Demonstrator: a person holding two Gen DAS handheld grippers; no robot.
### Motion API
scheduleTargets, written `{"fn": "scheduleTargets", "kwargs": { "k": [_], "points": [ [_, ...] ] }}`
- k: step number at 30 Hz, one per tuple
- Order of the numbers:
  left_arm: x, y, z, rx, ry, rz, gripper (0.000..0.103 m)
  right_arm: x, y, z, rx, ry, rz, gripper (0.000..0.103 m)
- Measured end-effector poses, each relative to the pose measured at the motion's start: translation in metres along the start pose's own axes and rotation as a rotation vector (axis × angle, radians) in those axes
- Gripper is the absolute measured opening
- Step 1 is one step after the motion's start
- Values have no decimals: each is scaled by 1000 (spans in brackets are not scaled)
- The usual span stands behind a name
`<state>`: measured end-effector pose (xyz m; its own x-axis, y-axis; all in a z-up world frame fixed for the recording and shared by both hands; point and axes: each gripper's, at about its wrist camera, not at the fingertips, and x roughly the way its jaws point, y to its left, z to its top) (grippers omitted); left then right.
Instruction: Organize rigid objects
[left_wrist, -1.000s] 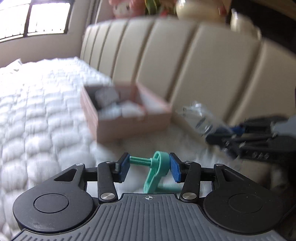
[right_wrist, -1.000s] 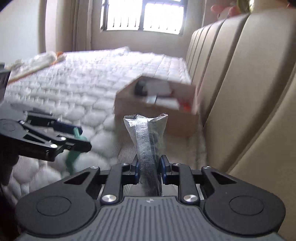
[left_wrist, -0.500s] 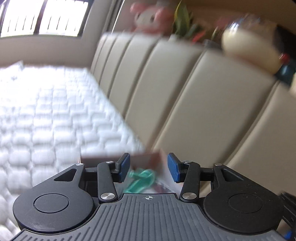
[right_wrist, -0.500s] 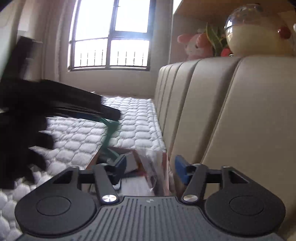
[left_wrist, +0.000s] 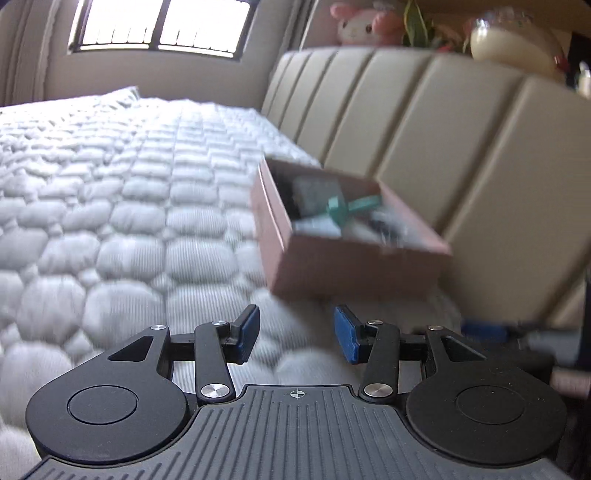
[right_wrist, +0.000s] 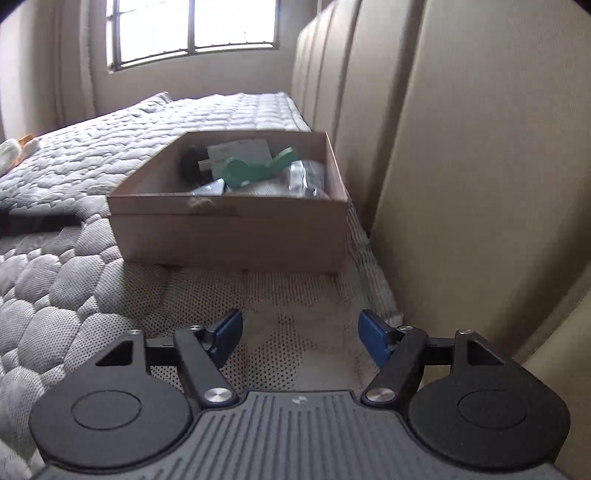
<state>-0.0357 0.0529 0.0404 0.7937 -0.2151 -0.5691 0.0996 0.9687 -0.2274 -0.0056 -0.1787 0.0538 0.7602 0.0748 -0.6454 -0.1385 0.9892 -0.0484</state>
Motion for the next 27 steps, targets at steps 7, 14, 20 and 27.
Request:
{"fn": "scheduleTargets", "kwargs": {
  "k": [7,14,20,27],
  "points": [
    [33,-9,-22,53,55,79,50,15,17,-10,-35,35,-70,89],
    [39,-18,-24,102,45,121,50,25,-2,-17,106,57,-66,103],
    [44,-27,-25,149,50,160,51,19,4,-26,70,3,-92,103],
    [45,-22,-24,119,49,143,51,14,-1,-31,69,-26,-67,103]
  ]
}}
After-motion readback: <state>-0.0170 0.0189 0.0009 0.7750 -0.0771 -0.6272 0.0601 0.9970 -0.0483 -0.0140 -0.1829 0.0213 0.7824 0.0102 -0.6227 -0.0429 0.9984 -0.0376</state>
